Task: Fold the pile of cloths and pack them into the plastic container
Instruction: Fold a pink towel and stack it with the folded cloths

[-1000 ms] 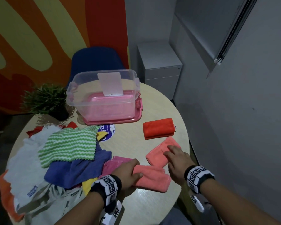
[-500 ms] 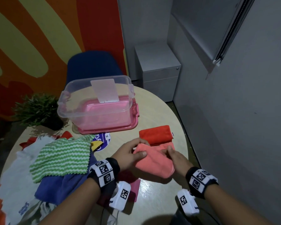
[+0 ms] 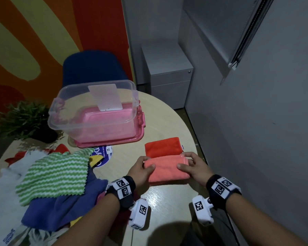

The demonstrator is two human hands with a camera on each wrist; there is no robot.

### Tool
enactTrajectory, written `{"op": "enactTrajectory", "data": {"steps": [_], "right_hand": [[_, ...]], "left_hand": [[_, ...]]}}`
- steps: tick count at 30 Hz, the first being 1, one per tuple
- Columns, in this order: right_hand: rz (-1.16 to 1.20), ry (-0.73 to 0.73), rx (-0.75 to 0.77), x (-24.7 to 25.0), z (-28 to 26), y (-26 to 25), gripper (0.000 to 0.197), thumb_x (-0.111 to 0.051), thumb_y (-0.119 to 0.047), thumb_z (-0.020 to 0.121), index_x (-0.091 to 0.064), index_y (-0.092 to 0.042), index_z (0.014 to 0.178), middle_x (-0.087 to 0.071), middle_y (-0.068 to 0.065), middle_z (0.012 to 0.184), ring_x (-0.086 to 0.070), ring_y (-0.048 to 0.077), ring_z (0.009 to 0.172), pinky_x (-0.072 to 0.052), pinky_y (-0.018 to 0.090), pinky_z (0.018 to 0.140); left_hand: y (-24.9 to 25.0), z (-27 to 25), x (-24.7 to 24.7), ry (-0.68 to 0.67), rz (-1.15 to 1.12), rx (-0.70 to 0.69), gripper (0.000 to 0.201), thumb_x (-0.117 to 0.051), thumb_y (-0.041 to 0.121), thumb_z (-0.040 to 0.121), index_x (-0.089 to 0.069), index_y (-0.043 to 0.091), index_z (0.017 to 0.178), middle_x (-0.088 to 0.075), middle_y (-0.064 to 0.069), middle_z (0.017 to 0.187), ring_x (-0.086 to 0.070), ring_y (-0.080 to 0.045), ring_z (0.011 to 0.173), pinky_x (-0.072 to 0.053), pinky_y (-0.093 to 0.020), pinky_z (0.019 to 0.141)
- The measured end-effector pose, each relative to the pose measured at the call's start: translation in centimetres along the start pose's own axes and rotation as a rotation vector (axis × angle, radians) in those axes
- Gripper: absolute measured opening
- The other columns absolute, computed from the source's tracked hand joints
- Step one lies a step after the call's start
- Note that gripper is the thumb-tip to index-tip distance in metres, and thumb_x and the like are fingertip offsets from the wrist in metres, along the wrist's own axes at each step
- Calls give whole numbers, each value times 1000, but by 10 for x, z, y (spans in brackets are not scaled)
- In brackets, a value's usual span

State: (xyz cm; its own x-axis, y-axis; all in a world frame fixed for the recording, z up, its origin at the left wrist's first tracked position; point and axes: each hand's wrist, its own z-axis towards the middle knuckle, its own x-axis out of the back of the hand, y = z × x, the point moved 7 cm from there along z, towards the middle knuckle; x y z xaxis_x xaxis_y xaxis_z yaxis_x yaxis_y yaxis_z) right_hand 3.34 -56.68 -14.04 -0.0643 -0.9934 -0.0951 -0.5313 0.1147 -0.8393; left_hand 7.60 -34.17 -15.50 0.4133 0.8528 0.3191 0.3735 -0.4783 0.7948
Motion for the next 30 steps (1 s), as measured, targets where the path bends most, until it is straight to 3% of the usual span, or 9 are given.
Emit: {"op": "enactTrajectory", "data": {"steps": [2,6,10,12,15,19,24,27,30], "right_hand": [[-173,104,48,5,9,-3,34,-74,-12,87,-58,-26,113,-68,13,110,-71,20,85,-55,23,60],[-418,230,78,10,25,2,30,-77,-25,85,-59,-33,108,-70,-2,103,-69,16,88,-58,32,74],[-550,296,102,6,24,-7,30,-73,-31,88,-52,-28,110,-64,-5,95,-64,12,82,-46,23,60],[-550,284,94,4,23,-8,26,-67,-25,90,-50,-24,110,-63,-1,95,-62,11,80,-42,23,58],[-576,285,55,8,23,-2,25,-65,-14,87,-52,-22,108,-63,-1,92,-61,11,80,-40,22,58],[-509,430,52,22,22,8,20,-67,-8,87,-58,-20,100,-65,0,89,-66,18,84,-43,19,61],[-519,469,64,25,21,13,19,-73,-23,88,-57,-22,97,-66,-3,98,-65,16,89,-51,28,76],[-500,446,61,26,20,13,32,-73,-38,86,-54,-25,108,-63,-2,106,-64,15,93,-52,31,80],[-533,493,111,27,6,7,37,-73,-41,86,-51,-26,113,-54,-1,111,-61,16,98,-54,35,84]], "left_hand": [[-8,3,-2,30,14,41,21,-62,27,92,-51,35,108,-65,-3,106,-64,-21,95,-52,-43,92],[-15,8,0,98,122,57,20,-60,20,95,-51,27,111,-61,-3,95,-59,-15,83,-47,-28,74],[-19,6,3,140,150,71,21,-57,20,97,-47,22,115,-57,1,90,-55,-10,76,-39,-22,59],[-23,5,4,148,135,85,22,-58,20,97,-44,22,114,-57,0,92,-57,-12,77,-39,-22,58],[-26,6,6,205,131,89,18,-61,23,95,-44,19,101,-56,-1,85,-56,-15,74,-38,-25,60],[-25,12,3,207,164,113,25,-65,36,92,-51,16,88,-60,-1,80,-54,-15,69,-36,-24,57],[-27,11,1,140,176,138,29,-67,42,89,-57,15,86,-63,1,78,-57,-13,68,-38,-23,55],[-27,2,9,136,85,106,26,-71,41,86,-59,18,91,-66,2,82,-63,-15,76,-49,-26,67],[-28,-13,25,143,88,52,17,-65,38,90,-59,23,94,-65,6,83,-62,-12,80,-44,-23,68]]}}
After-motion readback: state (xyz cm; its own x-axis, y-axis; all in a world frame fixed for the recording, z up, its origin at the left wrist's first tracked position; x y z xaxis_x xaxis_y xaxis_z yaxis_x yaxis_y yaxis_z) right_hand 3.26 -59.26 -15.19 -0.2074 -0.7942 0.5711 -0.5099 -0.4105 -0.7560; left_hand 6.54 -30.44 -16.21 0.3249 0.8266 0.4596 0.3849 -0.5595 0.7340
